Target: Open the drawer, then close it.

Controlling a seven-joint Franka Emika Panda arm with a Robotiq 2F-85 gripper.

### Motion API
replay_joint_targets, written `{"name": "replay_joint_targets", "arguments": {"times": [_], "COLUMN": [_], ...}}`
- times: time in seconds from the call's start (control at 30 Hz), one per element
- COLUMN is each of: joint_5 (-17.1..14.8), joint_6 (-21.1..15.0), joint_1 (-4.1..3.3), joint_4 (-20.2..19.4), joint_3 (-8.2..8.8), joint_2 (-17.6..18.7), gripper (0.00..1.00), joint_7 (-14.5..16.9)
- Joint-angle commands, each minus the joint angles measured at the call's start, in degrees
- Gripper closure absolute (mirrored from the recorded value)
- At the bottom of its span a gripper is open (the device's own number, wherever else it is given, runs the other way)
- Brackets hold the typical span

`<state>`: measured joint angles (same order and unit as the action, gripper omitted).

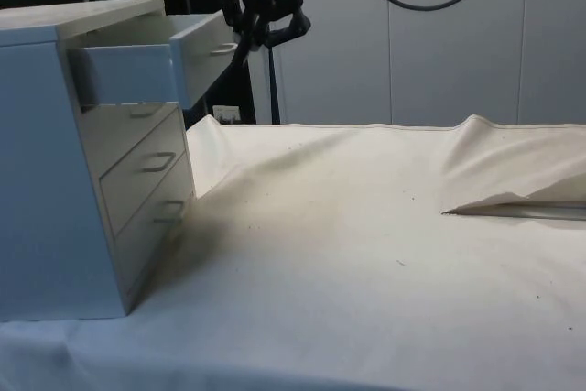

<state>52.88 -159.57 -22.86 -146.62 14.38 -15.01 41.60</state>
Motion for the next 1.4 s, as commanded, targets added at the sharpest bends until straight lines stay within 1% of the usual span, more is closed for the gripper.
{"name": "replay_joint_targets", "arguments": {"times": [0.0, 0.13, 0.17, 0.2, 0.43, 0.47, 0.5, 0.53, 0.7, 0.77, 0.8, 1.0, 1.03, 1.07, 1.27, 1.3, 1.33, 1.37], "joint_5": [2.01, 1.66, 0.34, 1.38, 0.86, 0.34, 0.34, 0.63, 0.46, 0.34, 0.40, 0.52, 0.34, 0.46, 0.29, 0.29, 0.23, 0.17], "joint_6": [0.23, 0.00, 0.29, -0.11, -0.52, 0.06, 0.00, -0.63, -0.74, -0.17, -0.74, -0.92, -0.23, -0.92, -1.03, -0.23, -1.03, -0.97], "joint_1": [0.86, 0.63, 0.00, 0.52, 0.29, 0.00, 0.00, 0.23, 0.06, 0.00, 0.06, 0.06, 0.00, 0.06, 0.11, 0.00, 0.11, 0.11], "joint_4": [1.32, 2.23, 1.49, 2.75, 4.47, 3.78, 4.24, 5.27, 7.22, 7.28, 7.96, 10.89, 10.20, 11.34, 14.04, 12.78, 14.44, 15.18], "joint_3": [-0.52, 0.17, 0.34, 0.63, 2.06, 1.89, 2.23, 2.58, 3.50, 3.50, 3.67, 3.95, 3.90, 3.95, 4.13, 3.90, 4.13, 4.13], "joint_2": [0.29, 1.43, 1.26, 1.95, 3.55, 3.15, 3.55, 4.24, 5.73, 5.67, 6.30, 8.65, 8.08, 9.05, 11.46, 10.37, 11.80, 12.38], "gripper": [1.00, 1.00, 1.00, 1.00, 1.00, 1.00, 1.00, 1.00, 1.00, 1.00, 1.00, 1.00, 1.00, 1.00, 1.00, 1.00, 1.00, 1.00], "joint_7": [-1.43, -1.03, -0.40, -0.74, -0.11, -0.11, -0.06, 0.11, 0.17, 0.06, 0.11, -0.57, -0.46, -0.63, -1.09, -1.09, -1.15, -1.26]}}
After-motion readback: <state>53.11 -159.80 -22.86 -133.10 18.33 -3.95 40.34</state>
